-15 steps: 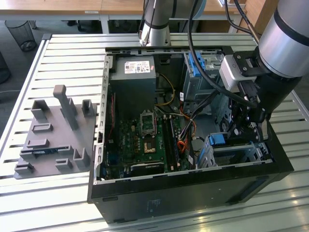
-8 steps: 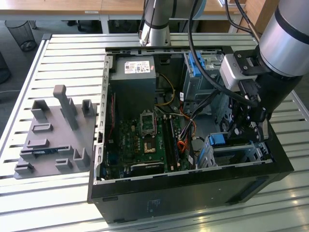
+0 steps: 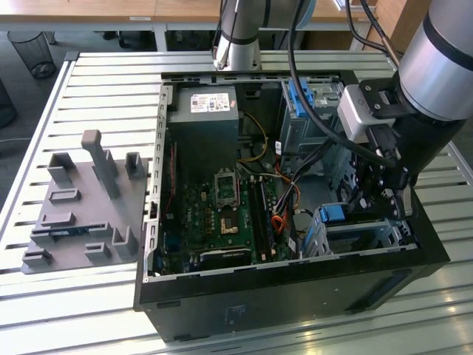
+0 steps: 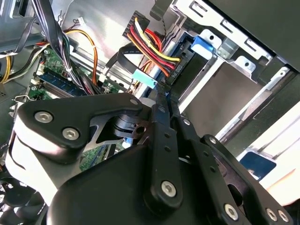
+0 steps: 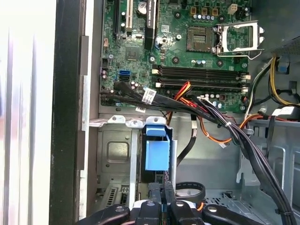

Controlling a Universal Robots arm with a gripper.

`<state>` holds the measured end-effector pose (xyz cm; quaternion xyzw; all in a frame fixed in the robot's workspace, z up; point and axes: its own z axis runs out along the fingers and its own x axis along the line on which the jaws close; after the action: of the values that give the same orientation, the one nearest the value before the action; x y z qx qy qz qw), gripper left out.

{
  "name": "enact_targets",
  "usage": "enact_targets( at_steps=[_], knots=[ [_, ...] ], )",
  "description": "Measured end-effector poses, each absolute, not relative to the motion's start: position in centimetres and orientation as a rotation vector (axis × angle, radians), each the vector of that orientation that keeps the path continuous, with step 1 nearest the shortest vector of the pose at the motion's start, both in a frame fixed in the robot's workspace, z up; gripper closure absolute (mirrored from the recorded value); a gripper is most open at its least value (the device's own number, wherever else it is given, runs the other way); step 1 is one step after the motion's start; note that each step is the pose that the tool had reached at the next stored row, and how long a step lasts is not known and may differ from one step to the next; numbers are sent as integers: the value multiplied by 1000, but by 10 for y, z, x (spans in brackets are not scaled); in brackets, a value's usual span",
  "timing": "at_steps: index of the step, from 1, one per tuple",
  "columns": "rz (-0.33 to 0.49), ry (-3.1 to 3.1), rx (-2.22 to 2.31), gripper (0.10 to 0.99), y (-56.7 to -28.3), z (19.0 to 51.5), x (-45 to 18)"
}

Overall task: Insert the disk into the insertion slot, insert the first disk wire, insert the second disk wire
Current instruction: 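Insert the second disk wire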

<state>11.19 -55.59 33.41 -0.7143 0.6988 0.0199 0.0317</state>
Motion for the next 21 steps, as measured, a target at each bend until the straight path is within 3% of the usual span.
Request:
enact_targets(
  at_steps=[5, 21],
  knots=[
    [106, 2132, -2176, 937, -558, 334, 112],
    [134, 2131, -2146, 937, -565, 333, 112]
  ],
)
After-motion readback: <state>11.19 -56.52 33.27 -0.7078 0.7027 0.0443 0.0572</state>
